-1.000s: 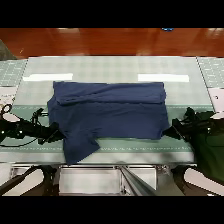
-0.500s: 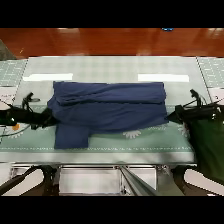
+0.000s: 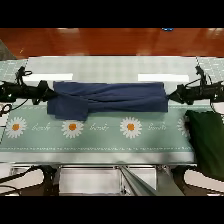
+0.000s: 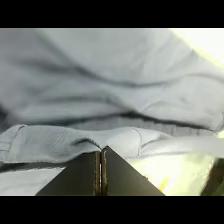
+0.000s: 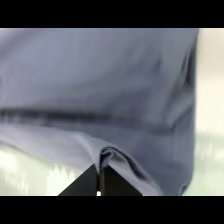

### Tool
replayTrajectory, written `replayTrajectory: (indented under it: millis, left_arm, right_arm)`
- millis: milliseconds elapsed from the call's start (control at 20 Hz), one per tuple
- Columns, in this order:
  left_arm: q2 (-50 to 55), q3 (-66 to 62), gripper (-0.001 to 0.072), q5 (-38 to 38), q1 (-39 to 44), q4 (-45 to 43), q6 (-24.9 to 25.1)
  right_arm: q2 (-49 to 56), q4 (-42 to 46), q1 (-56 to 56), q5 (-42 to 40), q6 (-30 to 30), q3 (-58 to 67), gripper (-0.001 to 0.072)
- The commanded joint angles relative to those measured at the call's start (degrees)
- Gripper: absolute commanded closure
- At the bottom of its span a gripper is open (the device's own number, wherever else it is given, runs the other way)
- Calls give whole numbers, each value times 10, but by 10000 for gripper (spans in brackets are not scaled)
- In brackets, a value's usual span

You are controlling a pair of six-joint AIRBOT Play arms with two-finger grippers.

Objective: Fold the shirts.

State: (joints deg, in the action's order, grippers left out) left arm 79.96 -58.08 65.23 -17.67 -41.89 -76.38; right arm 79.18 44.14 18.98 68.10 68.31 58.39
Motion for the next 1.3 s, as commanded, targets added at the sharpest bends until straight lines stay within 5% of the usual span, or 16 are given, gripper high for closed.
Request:
replayTrajectory:
  millis: [0, 900, 950, 1000, 1050, 1250]
  left_arm:
    - [75, -73, 686, -1, 22, 17, -19]
    - [278, -267, 671, -3, 52, 59, -27]
    - [278, -267, 497, 0, 52, 59, -28]
    - [277, -268, 209, 20, 51, 58, -32]
    - [277, -272, 201, 53, 44, 51, -32]
    - [218, -279, 204, 142, -8, -42, -34]
  right_arm:
    - [38, -11, -6, -25, 14, 68, 687]
    - [204, -119, -7, -94, -5, 142, 686]
    - [208, -123, -6, -106, -5, 142, 623]
    - [208, -123, -6, -114, -4, 142, 364]
    - [207, -122, -5, -110, -6, 143, 299]
    - [169, -94, 54, -29, -4, 154, 299]
